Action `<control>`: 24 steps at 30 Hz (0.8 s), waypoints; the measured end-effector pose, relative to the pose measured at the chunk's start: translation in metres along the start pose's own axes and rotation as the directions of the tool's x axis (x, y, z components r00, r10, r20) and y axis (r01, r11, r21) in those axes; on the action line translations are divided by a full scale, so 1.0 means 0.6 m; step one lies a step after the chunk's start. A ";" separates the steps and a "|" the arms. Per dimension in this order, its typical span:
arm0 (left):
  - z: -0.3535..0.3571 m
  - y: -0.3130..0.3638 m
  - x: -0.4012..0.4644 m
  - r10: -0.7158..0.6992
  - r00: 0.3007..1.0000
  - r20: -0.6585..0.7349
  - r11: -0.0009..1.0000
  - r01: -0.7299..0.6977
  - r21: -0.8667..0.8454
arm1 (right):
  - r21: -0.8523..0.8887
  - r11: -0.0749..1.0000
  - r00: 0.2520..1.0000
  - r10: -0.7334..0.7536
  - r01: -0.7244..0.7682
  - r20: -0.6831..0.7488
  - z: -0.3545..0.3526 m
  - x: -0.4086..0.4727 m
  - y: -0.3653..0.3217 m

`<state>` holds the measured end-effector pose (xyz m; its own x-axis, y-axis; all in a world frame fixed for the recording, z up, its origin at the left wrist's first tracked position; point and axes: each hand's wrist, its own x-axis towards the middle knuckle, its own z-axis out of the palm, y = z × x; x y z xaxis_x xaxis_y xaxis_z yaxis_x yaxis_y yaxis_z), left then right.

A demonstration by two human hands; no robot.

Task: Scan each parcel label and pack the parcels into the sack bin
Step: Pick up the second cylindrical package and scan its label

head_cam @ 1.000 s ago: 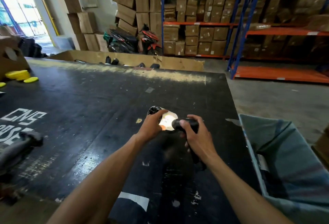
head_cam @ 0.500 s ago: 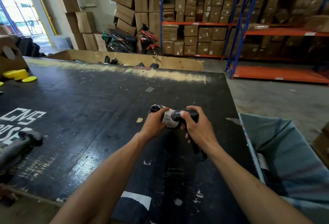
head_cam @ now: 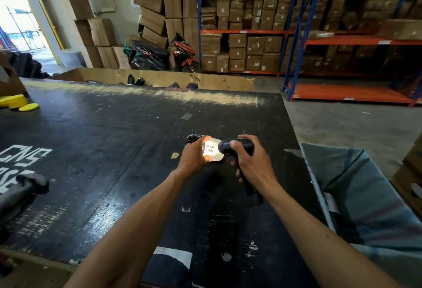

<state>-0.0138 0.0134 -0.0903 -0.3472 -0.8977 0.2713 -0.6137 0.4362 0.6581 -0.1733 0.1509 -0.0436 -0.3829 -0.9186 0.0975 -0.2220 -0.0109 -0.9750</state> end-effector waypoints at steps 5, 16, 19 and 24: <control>-0.001 0.008 0.003 -0.019 1.000 0.010 1.000 0.019 -0.013 | -0.005 1.000 1.000 -0.010 0.010 -0.015 -0.001 -0.002 -0.001; 0.011 0.011 -0.012 -0.076 0.997 -0.015 0.994 0.075 -0.083 | -0.306 0.898 0.949 0.306 -0.316 -0.083 0.022 -0.038 0.129; 0.020 0.011 -0.018 -0.065 0.998 -0.006 0.992 0.064 -0.109 | -0.363 0.862 0.935 0.339 -0.354 -0.106 0.024 -0.055 0.164; 0.035 0.024 -0.021 -0.054 0.999 0.006 0.986 0.054 -0.157 | -0.378 0.844 0.924 0.364 -0.381 -0.119 0.019 -0.059 0.181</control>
<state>-0.0332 0.0322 -0.0989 -0.3180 -0.9195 0.2311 -0.5130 0.3719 0.7737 -0.1736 0.1776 -0.1552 -0.5414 -0.8056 -0.2406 -0.3809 0.4901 -0.7841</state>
